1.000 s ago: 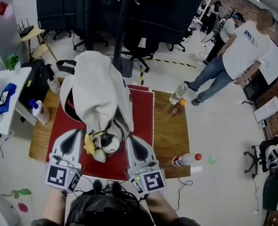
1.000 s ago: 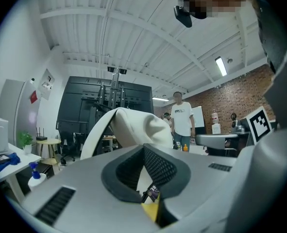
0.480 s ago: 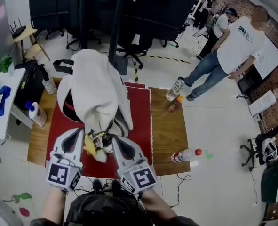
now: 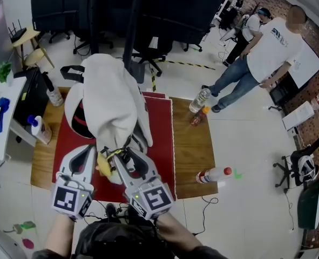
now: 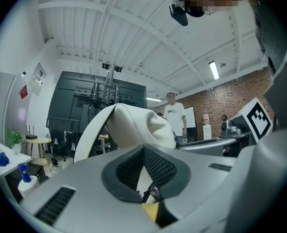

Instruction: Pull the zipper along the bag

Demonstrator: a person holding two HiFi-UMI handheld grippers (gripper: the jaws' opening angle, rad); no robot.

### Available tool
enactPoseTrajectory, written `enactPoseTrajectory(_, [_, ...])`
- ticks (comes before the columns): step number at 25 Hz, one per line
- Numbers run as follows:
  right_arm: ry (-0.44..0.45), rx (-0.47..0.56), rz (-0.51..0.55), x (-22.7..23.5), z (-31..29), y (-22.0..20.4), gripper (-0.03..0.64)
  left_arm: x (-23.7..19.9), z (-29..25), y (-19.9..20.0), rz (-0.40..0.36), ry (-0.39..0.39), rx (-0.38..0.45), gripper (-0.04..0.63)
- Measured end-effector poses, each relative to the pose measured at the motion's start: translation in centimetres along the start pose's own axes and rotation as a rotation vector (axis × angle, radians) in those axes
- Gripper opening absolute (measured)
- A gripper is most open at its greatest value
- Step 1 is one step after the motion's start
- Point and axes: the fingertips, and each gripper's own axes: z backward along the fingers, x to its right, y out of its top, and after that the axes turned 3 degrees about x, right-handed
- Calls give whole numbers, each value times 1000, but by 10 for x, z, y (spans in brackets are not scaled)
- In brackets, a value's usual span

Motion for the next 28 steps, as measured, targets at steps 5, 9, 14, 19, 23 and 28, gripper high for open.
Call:
enactPoseTrajectory(5, [-96, -13, 4, 4, -13, 0, 152, -6, 0, -2, 2, -6, 9, 32])
enactPoseTrajectory(9, [-158, -22, 1, 11, -17, 0, 153, -5, -1, -1, 5, -17, 12, 32])
enactPoseTrajectory(14, [-170, -32, -3, 11, -24, -3, 153, -8, -4, -2, 10, -25, 9, 32])
enactPoseTrajectory(19, [-167, -29, 25, 10, -22, -2, 112, -10, -5, -3, 15, -18, 6, 32])
enactPoseTrajectory(23, [-152, -25, 30, 8, -17, -1, 106, -10, -5, -3, 17, -16, 5, 32])
enactPoseTrajectory(28, [-120, -4, 47, 4, -11, 4, 98, -7, -5, -1, 16, -14, 12, 32])
